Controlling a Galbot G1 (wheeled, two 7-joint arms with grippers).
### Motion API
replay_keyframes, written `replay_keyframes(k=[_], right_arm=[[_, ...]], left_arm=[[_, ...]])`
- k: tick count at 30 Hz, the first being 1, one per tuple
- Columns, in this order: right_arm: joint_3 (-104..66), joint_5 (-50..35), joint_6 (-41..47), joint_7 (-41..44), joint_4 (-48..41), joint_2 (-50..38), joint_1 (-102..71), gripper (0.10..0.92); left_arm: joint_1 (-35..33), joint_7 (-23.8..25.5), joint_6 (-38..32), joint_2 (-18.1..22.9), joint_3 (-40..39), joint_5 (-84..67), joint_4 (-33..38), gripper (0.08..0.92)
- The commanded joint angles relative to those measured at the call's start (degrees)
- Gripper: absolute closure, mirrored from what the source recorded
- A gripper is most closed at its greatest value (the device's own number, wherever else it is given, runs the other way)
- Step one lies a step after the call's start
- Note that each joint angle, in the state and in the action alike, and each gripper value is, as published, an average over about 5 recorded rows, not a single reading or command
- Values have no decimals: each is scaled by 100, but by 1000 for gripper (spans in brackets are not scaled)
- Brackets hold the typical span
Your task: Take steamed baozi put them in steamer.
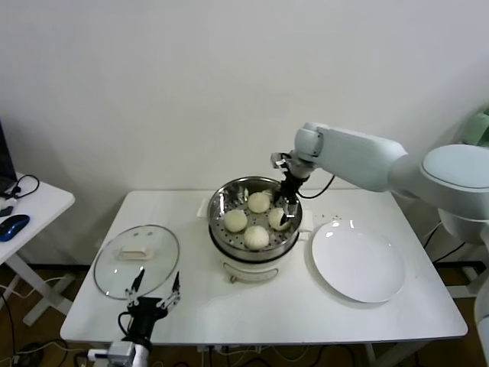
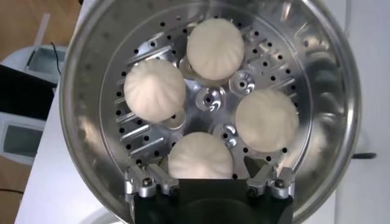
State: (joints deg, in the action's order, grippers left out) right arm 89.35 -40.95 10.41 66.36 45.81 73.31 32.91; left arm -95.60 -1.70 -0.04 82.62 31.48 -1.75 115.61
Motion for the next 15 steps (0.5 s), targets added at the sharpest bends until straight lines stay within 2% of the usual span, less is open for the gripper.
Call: replay_keyframes(k=[1, 7, 15], right_arm=[[18, -730, 92, 165, 165, -125, 542, 203], [-124, -845, 99, 26, 478, -615, 975, 203], [-852, -492, 329, -557, 1640, -2071, 908, 203]], left_arm=[[17, -2, 8, -11, -2, 7, -7, 177], [35, -2, 10, -25, 1, 4, -15, 177], [179, -9, 35, -48, 72, -58, -23, 177]])
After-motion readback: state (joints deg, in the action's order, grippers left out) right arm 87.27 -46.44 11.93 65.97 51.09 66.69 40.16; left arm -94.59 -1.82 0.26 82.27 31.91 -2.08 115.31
